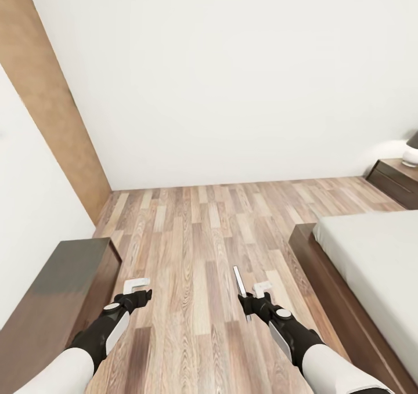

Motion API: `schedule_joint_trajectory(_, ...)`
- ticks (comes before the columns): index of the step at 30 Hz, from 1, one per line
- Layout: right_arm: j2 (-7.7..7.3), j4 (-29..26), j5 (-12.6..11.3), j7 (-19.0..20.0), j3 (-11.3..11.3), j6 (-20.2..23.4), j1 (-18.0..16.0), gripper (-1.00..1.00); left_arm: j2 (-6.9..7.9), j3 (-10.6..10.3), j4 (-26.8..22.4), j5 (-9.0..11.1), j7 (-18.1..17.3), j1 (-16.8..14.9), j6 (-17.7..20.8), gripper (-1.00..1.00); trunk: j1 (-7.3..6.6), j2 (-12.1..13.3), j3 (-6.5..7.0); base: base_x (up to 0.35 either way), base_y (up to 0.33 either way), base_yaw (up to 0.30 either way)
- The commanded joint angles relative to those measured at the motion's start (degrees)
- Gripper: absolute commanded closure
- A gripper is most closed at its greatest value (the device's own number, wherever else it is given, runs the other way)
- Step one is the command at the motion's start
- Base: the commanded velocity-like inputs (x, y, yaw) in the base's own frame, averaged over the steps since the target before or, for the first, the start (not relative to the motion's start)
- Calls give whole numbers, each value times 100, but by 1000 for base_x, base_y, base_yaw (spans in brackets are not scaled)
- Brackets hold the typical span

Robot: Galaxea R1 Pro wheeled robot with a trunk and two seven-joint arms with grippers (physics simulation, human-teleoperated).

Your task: In the bedroom, move the book from the bed onto either nightstand, and place the two sandals side by side next to the bed.

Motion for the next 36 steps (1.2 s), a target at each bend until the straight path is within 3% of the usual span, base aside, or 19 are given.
schedule_joint_trajectory(1, -1, 5, -21, 6, 16, -21, -6, 100, 8, -48, -13, 58, 46, -2, 29, -100, 6, -10, -10, 335, 0, 0)
schedule_joint_trajectory(8, -2, 6, -25, -34, 15, -30, -6, 100, 8, -47, -13, 58, 47, -2, 29, -100, 6, -10, -10, 336, 0, -17)
schedule_joint_trajectory(24, 1, 3, -17, -66, 22, -28, -6, 100, 17, -47, -13, 58, 7, -2, 46, -100, 6, -10, 5, 337, 0, -225)
schedule_joint_trajectory(36, -11, -2, -17, -68, 18, -43, -6, 100, 17, -48, -13, 59, 7, -2, 67, -100, 6, -10, 5, 338, 0, -102)
